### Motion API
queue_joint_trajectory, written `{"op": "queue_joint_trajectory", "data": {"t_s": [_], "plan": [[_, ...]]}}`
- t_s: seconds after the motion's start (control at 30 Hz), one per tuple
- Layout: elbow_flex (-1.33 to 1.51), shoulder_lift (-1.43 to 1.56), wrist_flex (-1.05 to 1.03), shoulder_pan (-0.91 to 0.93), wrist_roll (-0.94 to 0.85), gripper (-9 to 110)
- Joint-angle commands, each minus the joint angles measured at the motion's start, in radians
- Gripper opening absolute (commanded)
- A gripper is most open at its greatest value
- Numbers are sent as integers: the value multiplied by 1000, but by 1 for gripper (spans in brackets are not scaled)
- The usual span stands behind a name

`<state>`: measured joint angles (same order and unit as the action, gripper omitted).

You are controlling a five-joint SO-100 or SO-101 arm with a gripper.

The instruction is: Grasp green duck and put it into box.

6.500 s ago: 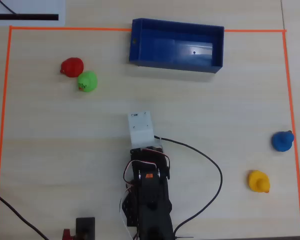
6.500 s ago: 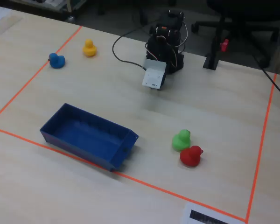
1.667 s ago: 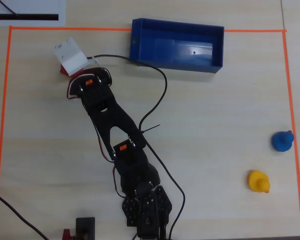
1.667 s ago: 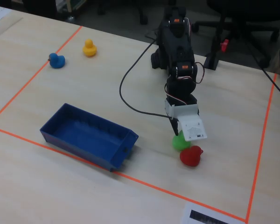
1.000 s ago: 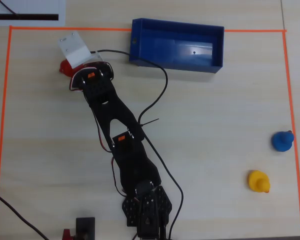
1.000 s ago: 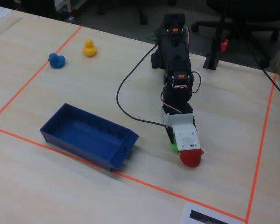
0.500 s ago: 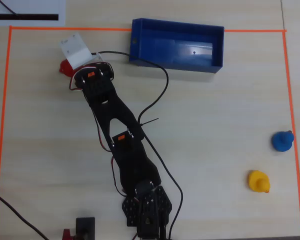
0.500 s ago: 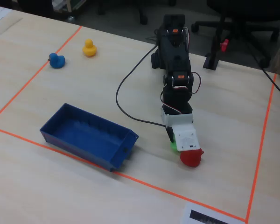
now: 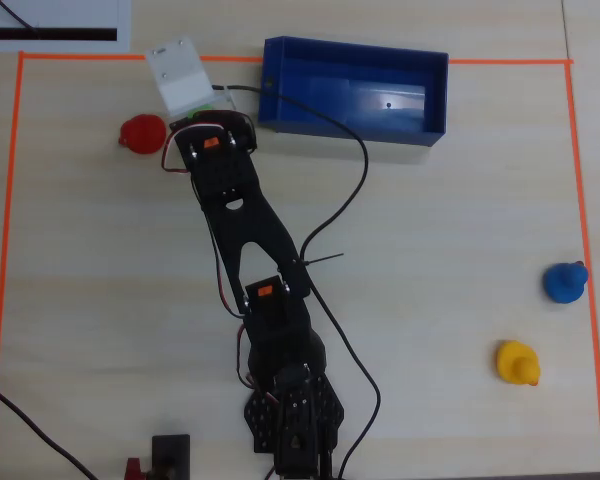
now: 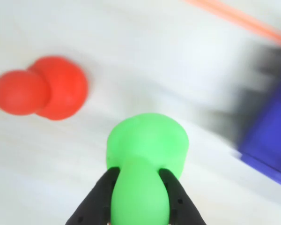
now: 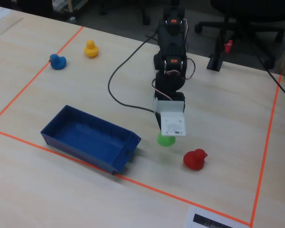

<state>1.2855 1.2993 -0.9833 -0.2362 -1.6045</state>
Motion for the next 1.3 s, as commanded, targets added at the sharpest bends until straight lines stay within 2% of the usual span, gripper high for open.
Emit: {"op": "queue_joint_trajectory", "data": {"t_s": [0.0,0.23,0.47,0.63,1.17,1.2,1.27], "plan": [[-2,186,-66,80,6,0],[-40,198,-2,225,-51,0],[-265,-66,170,331,-91,0],[-399,-224,207,388,-129,0],[-417,-420,256,459,-170,0],[-420,-420,245,462,-175,6],[-425,-413,229,479,-175,27]]}}
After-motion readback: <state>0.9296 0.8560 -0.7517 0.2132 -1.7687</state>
